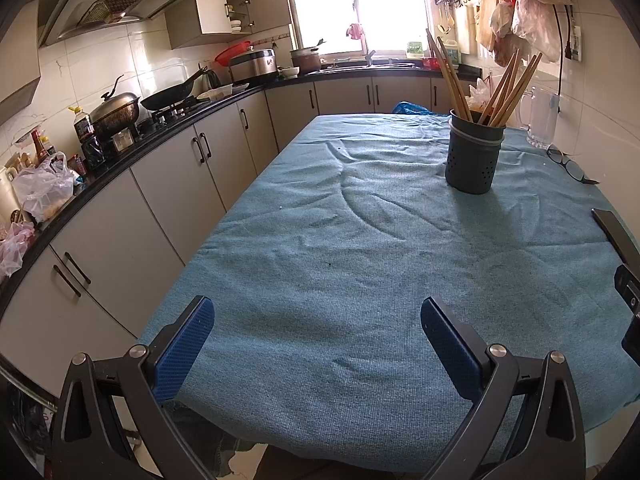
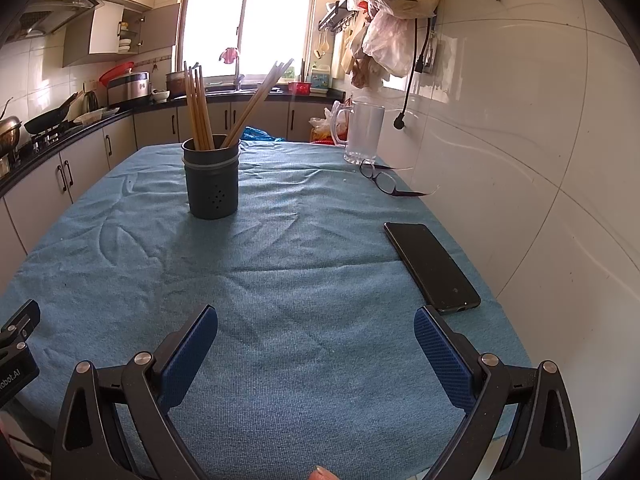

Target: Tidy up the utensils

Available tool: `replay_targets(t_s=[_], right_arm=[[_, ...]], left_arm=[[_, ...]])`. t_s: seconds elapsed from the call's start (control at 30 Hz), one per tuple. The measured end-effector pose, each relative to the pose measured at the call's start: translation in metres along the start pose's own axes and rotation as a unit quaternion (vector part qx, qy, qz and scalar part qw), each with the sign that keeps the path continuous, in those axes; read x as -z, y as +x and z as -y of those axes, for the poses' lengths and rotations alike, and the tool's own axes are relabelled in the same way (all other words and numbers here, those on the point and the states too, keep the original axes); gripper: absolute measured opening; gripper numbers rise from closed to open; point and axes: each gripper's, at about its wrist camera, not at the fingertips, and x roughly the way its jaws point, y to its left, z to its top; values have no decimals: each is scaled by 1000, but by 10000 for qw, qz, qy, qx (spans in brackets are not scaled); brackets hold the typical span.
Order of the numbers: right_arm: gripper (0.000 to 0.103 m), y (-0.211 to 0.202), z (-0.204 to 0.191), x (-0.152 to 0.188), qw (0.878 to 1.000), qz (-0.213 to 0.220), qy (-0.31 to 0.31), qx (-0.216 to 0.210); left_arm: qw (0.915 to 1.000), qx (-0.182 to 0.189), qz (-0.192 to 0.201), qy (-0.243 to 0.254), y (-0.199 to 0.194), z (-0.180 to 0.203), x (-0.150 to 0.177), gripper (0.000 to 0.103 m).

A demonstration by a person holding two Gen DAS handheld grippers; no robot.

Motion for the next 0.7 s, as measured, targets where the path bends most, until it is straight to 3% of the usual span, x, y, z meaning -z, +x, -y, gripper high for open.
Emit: replay_targets(t_s=[0.53,0.7], right_arm=[[101,2,0,1,10000,-18,-5,-13],[101,13,8,-3,9993,-194,-19,-307]], left_arm=[[10000,54,-70,7,3,1,2,103],[9995,228,-235,-17,21,-8,-7,103]])
